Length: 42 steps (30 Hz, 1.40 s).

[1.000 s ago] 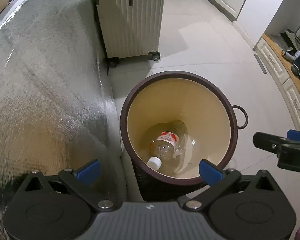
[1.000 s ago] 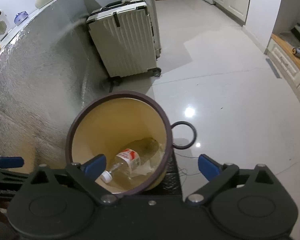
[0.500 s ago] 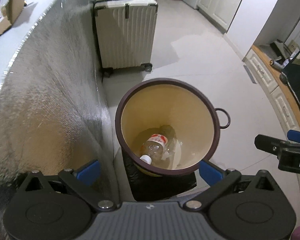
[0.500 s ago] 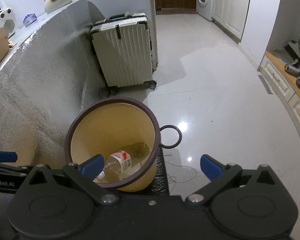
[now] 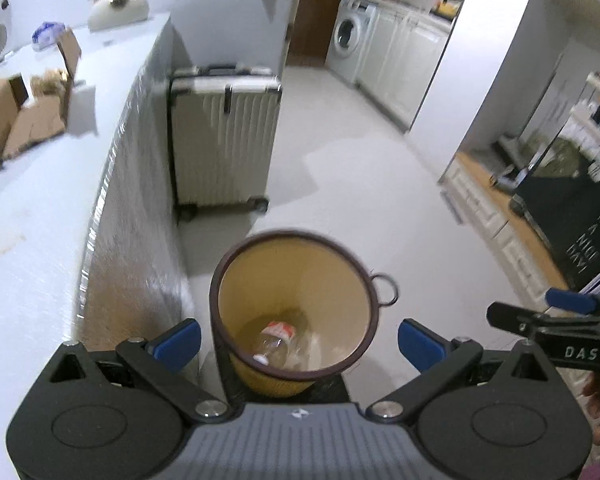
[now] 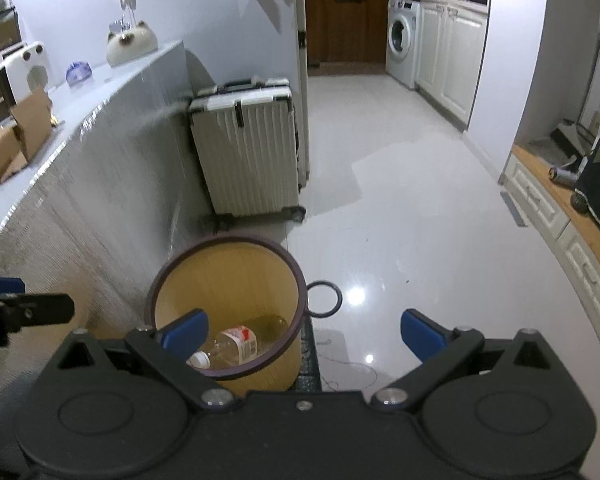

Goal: Collect trash
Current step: 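Lift both tools away from the bin back toward the table, then grasp the teal bottle cap with the left gripper while the right grasps the cardboard box flap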

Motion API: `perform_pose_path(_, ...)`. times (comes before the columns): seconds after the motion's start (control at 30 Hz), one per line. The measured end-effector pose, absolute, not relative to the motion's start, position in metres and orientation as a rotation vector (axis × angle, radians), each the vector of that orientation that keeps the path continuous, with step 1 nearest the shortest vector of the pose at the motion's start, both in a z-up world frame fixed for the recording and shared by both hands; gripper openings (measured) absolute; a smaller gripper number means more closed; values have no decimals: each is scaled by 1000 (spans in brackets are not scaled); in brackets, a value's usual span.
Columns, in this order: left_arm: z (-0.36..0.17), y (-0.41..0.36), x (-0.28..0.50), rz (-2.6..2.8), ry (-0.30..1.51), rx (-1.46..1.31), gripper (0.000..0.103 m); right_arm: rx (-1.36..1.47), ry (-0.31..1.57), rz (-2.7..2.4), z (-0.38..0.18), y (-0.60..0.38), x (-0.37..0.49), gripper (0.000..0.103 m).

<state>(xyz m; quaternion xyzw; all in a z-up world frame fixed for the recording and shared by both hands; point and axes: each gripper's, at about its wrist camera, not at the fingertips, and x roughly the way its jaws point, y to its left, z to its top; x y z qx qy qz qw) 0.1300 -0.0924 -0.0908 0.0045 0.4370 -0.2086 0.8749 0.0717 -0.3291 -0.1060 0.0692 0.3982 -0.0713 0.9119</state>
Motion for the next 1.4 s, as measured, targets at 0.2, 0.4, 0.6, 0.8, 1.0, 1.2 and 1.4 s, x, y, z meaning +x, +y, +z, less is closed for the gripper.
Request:
perform_pose_path(0.2,-54,-72,107,-424,773,-25,103,163,720,-140,-77,-328,50,103)
perform_pose_path(0.4,-32,-42,93,-370,656,-60,103,194,586,-97,-52,-316,37,103)
perform_pose_path(0.6,-15,-1,84,-286,572,-77,103,182,467,-4,-38,-289,44,103)
perform_pose_path(0.8,-6,50,81,-137,521,-88,103,181,421,80,-32,-253,64,103)
perform_pose_path(1.0,-8,117,84,48,498,-114,103,143,408,147,-32,-212,92,103)
perform_pose_path(1.2,-17,180,94,187,514,-143,103,121,415,142,-35,-166,121,103)
perform_pose_path(1.4,-36,233,103,278,561,-187,103,78,403,226,-36,-123,152,103)
